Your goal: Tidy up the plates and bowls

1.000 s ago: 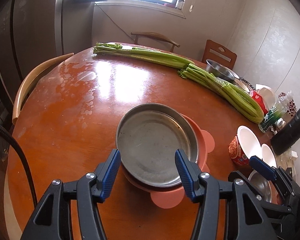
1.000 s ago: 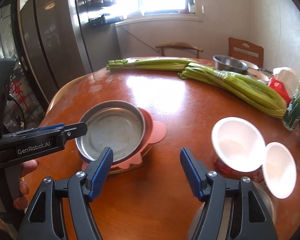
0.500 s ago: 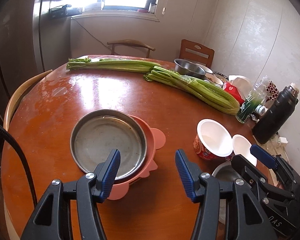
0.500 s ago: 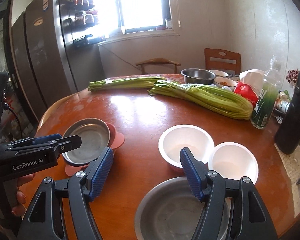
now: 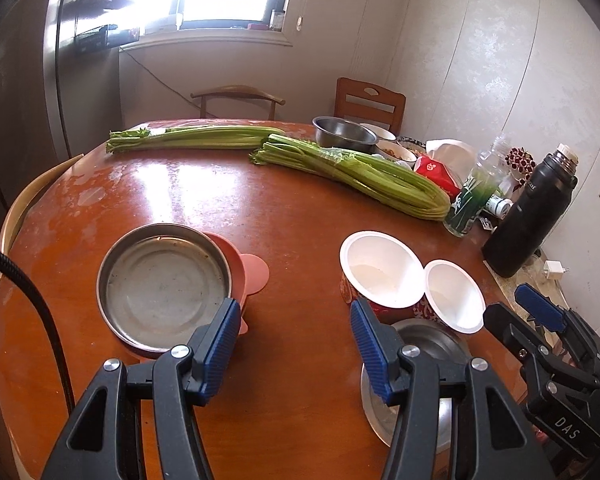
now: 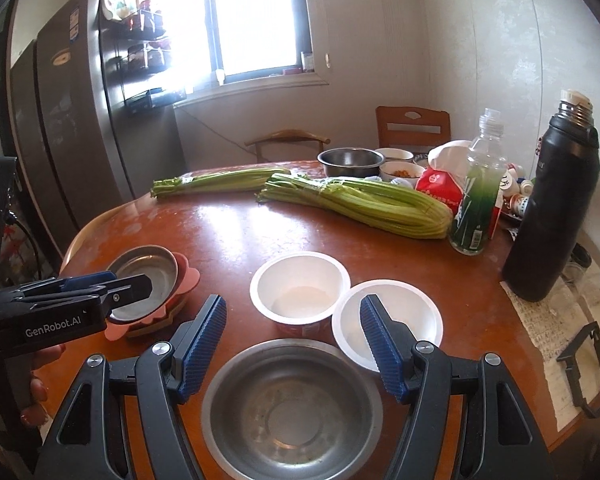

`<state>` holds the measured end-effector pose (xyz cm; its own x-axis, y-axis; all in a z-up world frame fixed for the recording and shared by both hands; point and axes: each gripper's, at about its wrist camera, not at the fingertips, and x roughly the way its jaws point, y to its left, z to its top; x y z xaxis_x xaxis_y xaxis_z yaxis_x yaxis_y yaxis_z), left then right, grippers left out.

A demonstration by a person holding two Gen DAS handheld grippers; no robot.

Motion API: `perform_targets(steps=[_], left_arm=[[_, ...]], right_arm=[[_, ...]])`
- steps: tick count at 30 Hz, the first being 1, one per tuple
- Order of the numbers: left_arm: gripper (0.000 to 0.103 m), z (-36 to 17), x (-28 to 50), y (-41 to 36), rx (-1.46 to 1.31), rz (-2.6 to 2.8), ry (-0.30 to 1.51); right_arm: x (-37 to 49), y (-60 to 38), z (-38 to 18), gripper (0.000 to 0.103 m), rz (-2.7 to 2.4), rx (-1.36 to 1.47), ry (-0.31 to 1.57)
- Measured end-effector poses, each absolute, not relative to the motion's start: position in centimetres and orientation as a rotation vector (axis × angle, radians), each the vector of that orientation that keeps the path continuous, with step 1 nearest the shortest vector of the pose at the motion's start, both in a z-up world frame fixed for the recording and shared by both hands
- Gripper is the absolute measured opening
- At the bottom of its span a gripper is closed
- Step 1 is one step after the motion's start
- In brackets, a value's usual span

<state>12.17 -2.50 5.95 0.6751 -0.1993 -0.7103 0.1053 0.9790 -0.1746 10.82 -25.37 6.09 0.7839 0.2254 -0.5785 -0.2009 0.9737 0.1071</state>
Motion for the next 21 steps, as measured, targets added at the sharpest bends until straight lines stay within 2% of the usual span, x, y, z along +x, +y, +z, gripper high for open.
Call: perform_targets(steps=[8, 21], left_arm=[[0.057, 5.3, 11.7, -4.8, -0.095, -0.187, 0.832], [0.057, 1.3, 11.7, -8.9, -0.023, -0.228, 0.932]], right_arm=[[10.2, -27.3, 4.7, 0.071, 0.227, 0.040, 0.667], [9.9, -29.9, -0.3, 0.071, 0.212, 0.054, 0.809]])
